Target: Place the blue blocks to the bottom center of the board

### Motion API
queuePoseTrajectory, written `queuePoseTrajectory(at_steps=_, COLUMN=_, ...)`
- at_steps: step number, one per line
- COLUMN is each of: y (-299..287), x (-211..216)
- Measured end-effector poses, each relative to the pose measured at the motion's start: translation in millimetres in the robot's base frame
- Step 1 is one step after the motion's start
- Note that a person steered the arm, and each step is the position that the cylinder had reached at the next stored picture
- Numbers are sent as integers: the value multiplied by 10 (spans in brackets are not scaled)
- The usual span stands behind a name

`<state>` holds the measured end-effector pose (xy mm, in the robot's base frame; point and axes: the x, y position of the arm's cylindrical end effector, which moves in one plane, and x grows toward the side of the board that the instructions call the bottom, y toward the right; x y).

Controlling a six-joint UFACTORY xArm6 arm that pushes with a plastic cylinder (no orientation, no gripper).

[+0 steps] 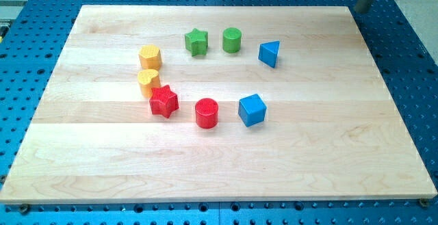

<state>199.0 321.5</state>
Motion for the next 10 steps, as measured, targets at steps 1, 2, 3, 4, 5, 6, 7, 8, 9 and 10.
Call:
queuePoseTrajectory(at_steps=1, y=-79, x=0)
queuePoseTrajectory(at_steps=2, y=-185, x=0)
queuePoseTrajectory(at_steps=3, y=-225, x=20)
queuePoseTrajectory(at_steps=4, y=-225, x=90)
queuePoseTrajectory(at_steps=5, y=-225, x=151)
queuePoseTrajectory(at_steps=6, y=-225, x=151)
queuePoseTrajectory(at_steps=7, y=-337, x=377)
queuePoseTrajectory(at_steps=8, y=-835, x=1266)
queuePoseTrajectory(at_steps=9, y=-827, x=1983)
queuePoseTrajectory(at_steps=10, y=-1061, x=2105)
